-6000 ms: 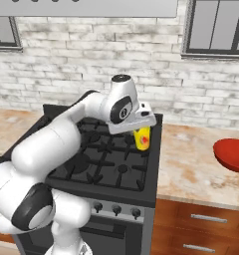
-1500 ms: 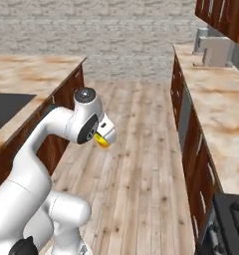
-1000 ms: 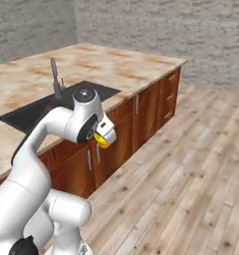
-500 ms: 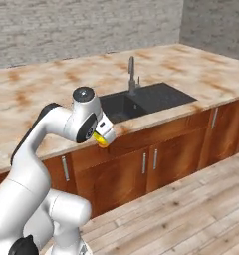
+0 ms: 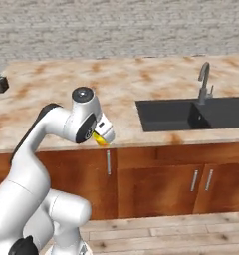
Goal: Pick the cup and bowl from the counter and place them on the counter next to the sink.
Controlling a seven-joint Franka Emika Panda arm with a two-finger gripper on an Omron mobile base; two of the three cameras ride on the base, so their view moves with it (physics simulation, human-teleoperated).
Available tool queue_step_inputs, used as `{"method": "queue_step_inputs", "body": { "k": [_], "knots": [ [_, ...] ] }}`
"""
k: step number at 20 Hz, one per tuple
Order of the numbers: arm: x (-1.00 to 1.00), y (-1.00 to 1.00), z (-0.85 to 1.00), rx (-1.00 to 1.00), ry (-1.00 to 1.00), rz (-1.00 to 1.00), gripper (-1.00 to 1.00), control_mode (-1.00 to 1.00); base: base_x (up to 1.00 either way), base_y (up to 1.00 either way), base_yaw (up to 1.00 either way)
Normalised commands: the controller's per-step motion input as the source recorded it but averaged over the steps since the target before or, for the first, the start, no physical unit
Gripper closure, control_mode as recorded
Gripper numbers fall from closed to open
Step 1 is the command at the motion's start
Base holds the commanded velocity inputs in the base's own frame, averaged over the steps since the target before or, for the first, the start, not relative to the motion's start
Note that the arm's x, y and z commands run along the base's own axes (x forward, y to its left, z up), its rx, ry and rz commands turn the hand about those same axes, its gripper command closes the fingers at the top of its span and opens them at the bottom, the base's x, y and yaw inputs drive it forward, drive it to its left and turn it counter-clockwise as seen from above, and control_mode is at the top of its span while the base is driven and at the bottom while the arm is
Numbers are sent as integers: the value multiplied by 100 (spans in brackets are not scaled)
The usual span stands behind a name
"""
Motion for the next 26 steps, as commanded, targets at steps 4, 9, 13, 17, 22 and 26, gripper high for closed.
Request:
{"method": "queue_step_inputs", "body": {
  "k": [4,9,13,17,22,26],
  "knots": [
    [0,0,0,0,0,0,100,100,47,-61,62],
    [0,0,0,0,0,0,100,100,47,-66,59],
    [0,0,0,0,0,0,100,100,14,-73,19],
    [0,0,0,0,0,0,100,100,34,-72,2],
    [0,0,0,0,0,0,100,100,79,-34,-8],
    [0,0,0,0,0,0,100,100,66,-9,-15]
  ]
}}
